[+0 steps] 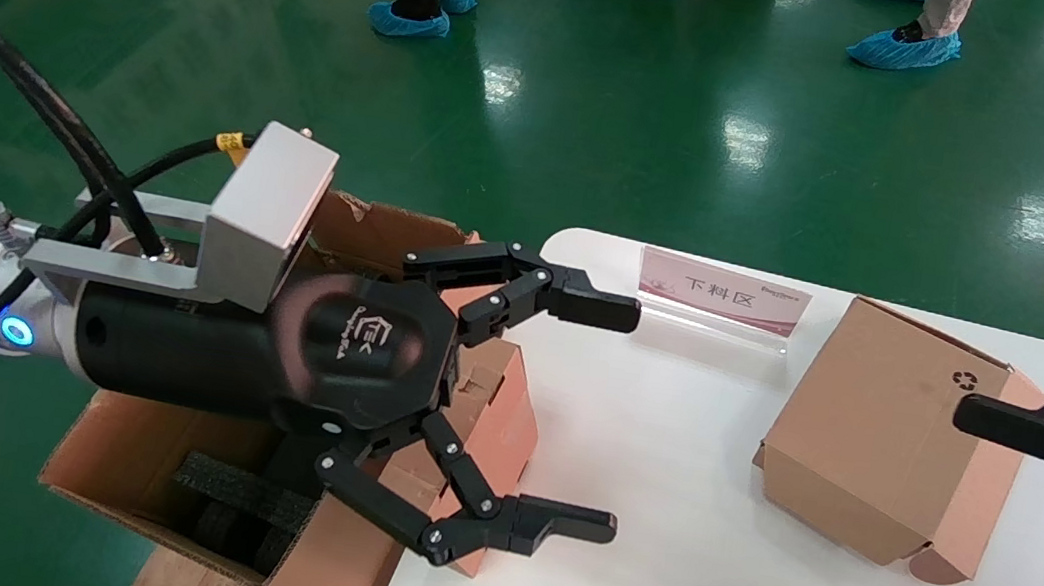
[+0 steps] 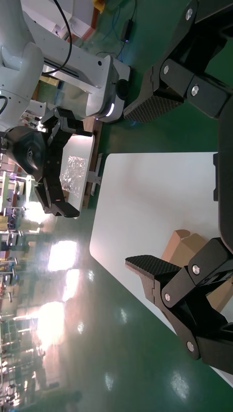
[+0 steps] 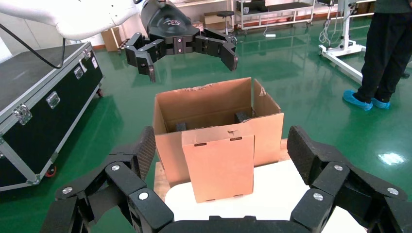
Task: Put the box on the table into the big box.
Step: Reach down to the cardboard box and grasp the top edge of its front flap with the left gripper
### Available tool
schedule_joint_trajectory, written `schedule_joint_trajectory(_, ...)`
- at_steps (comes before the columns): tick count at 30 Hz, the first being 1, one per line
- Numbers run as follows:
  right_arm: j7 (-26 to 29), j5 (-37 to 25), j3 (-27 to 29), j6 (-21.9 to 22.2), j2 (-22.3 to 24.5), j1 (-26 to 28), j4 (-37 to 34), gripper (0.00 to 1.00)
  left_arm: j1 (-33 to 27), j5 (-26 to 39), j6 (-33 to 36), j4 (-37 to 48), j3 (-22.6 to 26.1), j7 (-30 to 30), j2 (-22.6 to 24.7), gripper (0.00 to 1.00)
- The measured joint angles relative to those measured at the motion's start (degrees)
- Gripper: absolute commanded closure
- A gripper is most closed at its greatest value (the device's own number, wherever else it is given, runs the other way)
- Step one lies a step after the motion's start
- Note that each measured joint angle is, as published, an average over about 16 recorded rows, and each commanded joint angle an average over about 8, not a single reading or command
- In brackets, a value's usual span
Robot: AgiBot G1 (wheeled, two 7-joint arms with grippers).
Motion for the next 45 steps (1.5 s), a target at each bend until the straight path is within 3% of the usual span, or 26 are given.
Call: schedule_joint_trajectory(45,0.0,0.0,0.0,0.0,0.0,0.0,0.0,0.00,0.0,0.0,0.0,0.0,0.0,0.0,0.0,0.00)
